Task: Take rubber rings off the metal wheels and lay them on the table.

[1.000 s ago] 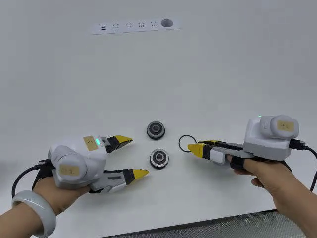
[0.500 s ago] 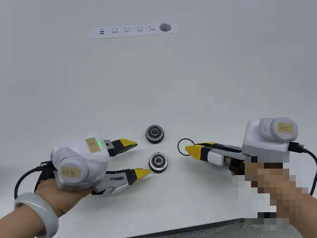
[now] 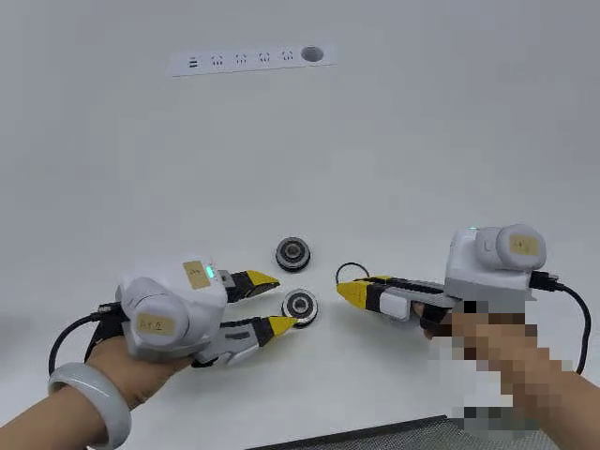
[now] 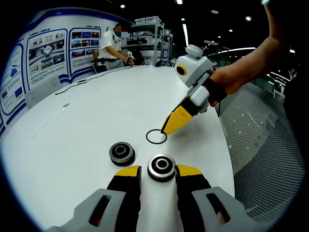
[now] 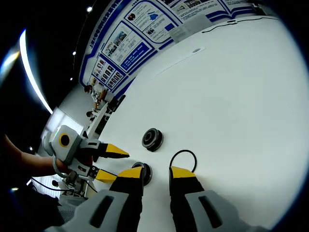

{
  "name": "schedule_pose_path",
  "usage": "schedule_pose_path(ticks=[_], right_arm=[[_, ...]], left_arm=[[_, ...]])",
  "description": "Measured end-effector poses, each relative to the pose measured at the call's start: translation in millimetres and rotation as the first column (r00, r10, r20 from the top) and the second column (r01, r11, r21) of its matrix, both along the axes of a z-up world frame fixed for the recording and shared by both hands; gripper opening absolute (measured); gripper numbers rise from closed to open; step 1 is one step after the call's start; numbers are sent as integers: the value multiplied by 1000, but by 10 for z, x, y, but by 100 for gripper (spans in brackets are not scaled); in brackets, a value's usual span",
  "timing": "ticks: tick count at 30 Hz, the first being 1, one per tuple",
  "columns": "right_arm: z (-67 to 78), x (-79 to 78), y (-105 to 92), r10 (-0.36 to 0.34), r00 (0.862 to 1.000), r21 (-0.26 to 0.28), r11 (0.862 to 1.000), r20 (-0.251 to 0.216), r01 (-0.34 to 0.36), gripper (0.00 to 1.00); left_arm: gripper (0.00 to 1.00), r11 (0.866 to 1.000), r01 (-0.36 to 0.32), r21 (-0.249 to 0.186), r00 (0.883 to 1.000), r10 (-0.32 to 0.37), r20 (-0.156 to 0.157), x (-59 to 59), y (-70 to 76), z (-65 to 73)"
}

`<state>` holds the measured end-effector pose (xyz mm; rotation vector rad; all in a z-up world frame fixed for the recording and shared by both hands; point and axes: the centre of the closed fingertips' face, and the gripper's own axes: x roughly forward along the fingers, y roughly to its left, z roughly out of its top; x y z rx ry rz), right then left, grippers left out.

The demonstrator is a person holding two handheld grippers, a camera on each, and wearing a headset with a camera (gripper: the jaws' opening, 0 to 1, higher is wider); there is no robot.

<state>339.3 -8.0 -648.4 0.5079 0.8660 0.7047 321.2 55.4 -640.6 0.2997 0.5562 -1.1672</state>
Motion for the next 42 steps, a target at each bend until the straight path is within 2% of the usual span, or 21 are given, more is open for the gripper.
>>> schedule_pose_path(ticks=[18,26,37,42], right_arm=[[-29,-16,90,13,1000,22,1000,-19,-12,21],[-34,-27,133,19,999,35,999,-28,-18,21],[-94,-74,250,43,997,66,997,-63,-38,21],[-116,-89,300,49,996,84,996,-81,-42,21]], left_arm=[[17,998,44,38,999,-44,-7,-3,-158,-78],[14,996,61,63,998,-61,-9,-11,-154,-130],[13,994,83,72,996,-84,16,-9,-160,-126],[13,994,81,71,996,-83,15,-6,-156,-127]])
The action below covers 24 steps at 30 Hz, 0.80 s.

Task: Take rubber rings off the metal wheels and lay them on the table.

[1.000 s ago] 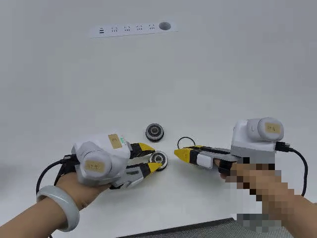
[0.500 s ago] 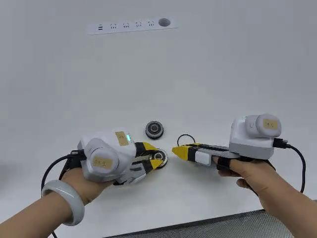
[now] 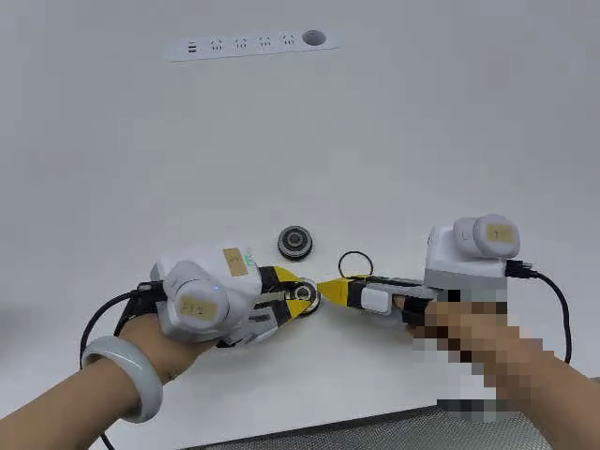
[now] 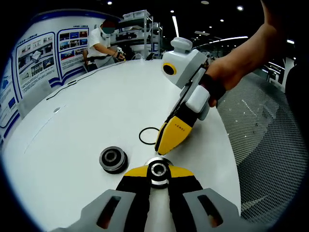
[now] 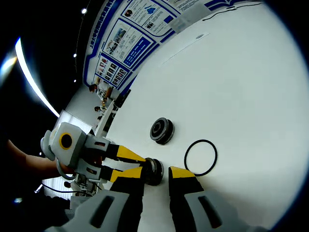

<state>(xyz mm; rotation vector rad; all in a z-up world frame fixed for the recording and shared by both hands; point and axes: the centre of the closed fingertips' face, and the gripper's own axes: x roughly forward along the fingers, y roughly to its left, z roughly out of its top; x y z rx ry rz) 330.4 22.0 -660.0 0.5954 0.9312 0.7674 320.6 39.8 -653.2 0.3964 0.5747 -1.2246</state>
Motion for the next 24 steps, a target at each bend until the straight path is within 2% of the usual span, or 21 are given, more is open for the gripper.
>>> schedule_pose_path(ticks=[15,19,24], right_arm=[[-31,-71,133,26,998,56,998,-59,-23,22],[-30,-69,126,22,996,72,997,-84,-16,23],[-25,-131,122,56,991,77,996,-118,-47,23]], left_arm=[[13,1000,-1,-3,1000,1,2,-1,2,-1],[13,1000,-2,-5,1000,2,1,1,2,-2],[13,1000,-2,-6,1000,2,1,1,0,-2]])
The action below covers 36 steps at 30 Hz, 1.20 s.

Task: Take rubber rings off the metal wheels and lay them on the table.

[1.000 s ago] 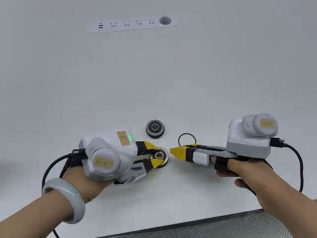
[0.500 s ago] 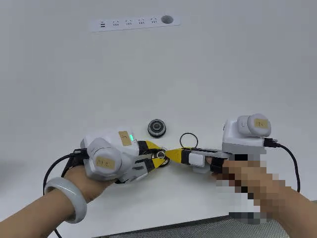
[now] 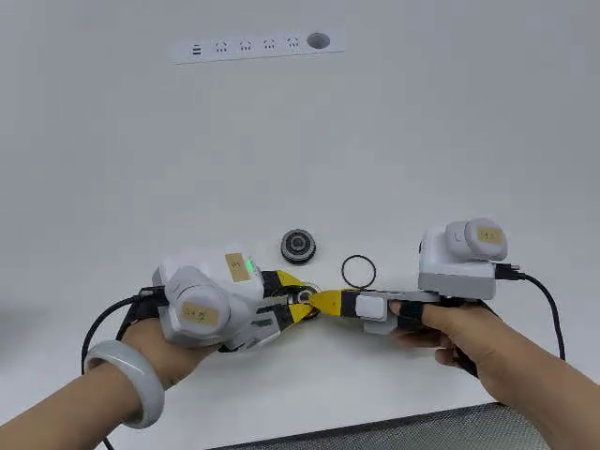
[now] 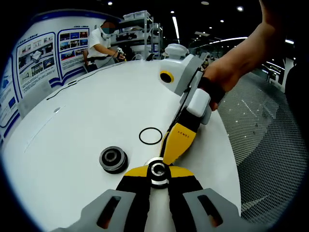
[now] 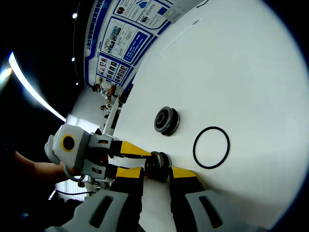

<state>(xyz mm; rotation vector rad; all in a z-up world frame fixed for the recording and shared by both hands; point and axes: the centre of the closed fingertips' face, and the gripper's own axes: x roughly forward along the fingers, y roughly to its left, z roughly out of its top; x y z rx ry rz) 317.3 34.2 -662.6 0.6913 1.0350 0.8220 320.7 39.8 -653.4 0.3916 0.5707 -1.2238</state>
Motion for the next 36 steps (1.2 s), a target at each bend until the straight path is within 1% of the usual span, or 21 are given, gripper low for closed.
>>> schedule_pose_path(ticks=[1,3,6,13,15,18,21,25,36], right_arm=[[3,-20,-1,10,1000,2,1000,-4,-10,22],[38,-48,17,22,1000,21,1000,-7,-22,19],[35,-36,11,17,1000,13,1000,2,-17,19],[24,-25,-18,10,1000,4,1000,7,-10,16],[16,-22,-32,8,1000,-4,1000,10,-8,13],[29,3,-53,-7,1000,2,1000,14,7,10],[27,10,-48,-4,1000,-8,1000,23,4,8],[-11,19,-69,-4,999,-28,1000,32,4,3],[5,21,-61,7,999,-33,999,45,-5,2]], left_arm=[[13,1000,0,-1,1000,0,0,0,0,-1],[13,1000,-1,-2,1000,1,-1,0,-1,0],[13,1000,-1,-3,1000,1,-1,-2,-2,-1],[13,1000,-1,-3,1000,1,-2,-4,0,-6],[13,1000,-2,-3,1000,2,-2,-5,0,-7],[13,1000,-3,-3,1000,3,-3,-4,1,-7],[13,1000,-3,-3,1000,3,-3,-3,0,-7],[13,1000,-5,-3,1000,5,-5,-5,0,-6],[13,1000,-3,-2,1000,3,-7,1,1,-6]])
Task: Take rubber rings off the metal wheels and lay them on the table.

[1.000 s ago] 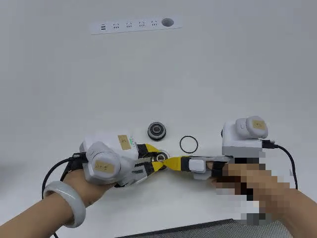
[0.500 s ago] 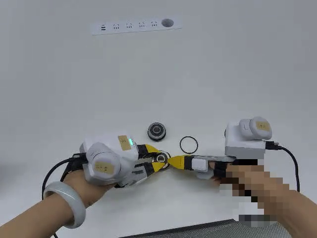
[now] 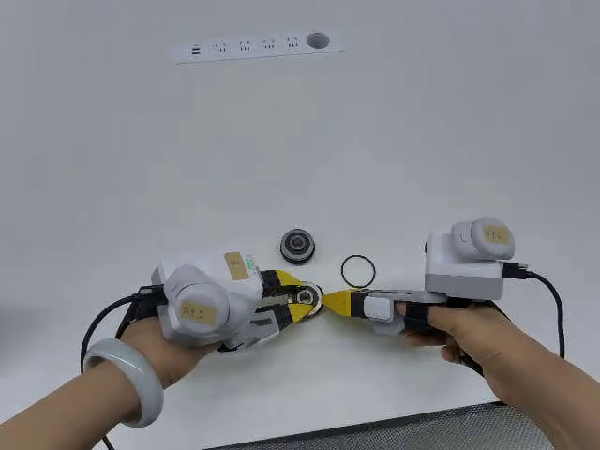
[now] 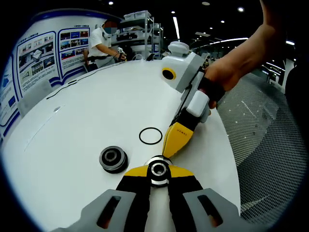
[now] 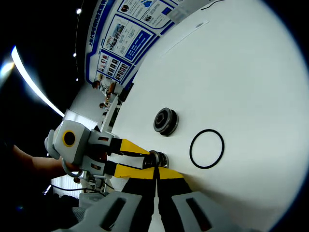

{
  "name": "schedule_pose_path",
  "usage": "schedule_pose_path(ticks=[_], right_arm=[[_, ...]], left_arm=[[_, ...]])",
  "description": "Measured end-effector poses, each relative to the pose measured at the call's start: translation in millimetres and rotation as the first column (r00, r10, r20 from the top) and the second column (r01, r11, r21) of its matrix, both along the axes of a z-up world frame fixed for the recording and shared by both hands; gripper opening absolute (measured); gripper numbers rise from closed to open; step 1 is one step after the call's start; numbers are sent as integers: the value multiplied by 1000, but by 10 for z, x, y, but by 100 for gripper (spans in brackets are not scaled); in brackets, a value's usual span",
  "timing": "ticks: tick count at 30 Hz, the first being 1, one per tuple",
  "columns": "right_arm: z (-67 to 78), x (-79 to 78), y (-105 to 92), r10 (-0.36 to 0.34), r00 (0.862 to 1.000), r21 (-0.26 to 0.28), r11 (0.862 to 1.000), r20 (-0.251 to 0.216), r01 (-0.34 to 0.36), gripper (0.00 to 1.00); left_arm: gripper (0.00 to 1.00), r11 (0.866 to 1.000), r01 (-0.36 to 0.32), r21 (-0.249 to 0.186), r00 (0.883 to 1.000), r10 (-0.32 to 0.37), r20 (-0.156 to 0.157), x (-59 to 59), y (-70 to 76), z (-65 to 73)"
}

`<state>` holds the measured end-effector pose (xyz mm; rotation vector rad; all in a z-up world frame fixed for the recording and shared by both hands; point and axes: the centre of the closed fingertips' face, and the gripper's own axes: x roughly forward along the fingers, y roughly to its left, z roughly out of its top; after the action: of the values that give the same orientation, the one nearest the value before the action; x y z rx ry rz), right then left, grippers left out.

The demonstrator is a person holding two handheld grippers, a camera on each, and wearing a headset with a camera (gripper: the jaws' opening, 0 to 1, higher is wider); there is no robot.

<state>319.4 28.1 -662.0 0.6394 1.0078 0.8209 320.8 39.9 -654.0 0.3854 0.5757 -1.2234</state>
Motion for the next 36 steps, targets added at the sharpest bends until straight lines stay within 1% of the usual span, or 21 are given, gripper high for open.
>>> schedule_pose_path(ticks=[4,22,24,26,27,28,29,30,32,36], right_arm=[[20,3,14,6,1000,-1,1000,7,-6,2],[98,0,87,10,1000,22,1000,11,-11,1],[119,-2,108,10,1000,34,999,11,-11,1],[166,-5,153,14,1000,56,998,12,-15,1],[175,-20,175,27,1000,56,998,14,-27,1],[245,-6,226,25,999,96,995,27,-27,1],[244,4,215,18,1000,88,996,19,-19,1],[226,9,201,26,999,66,997,31,-28,1],[218,7,189,21,1000,74,997,20,-23,2],[199,21,126,8,1000,61,998,14,-8,2]], left_arm=[[13,1000,2,2,1000,-2,-1,0,0,1],[13,1000,0,3,1000,0,-2,-5,1,4],[13,1000,1,2,1000,-1,-2,-4,2,2],[13,1000,2,3,1000,-2,-2,-4,1,3],[13,1000,1,3,1000,-1,-2,-4,1,3],[13,1000,1,3,1000,-1,-2,-4,1,4],[13,1000,1,4,1000,-1,-2,-3,2,1],[13,1000,0,4,1000,0,-3,-2,2,0],[13,1000,1,4,1000,-1,-3,-3,2,4],[13,1000,2,5,1000,-2,-2,-5,0,4]])
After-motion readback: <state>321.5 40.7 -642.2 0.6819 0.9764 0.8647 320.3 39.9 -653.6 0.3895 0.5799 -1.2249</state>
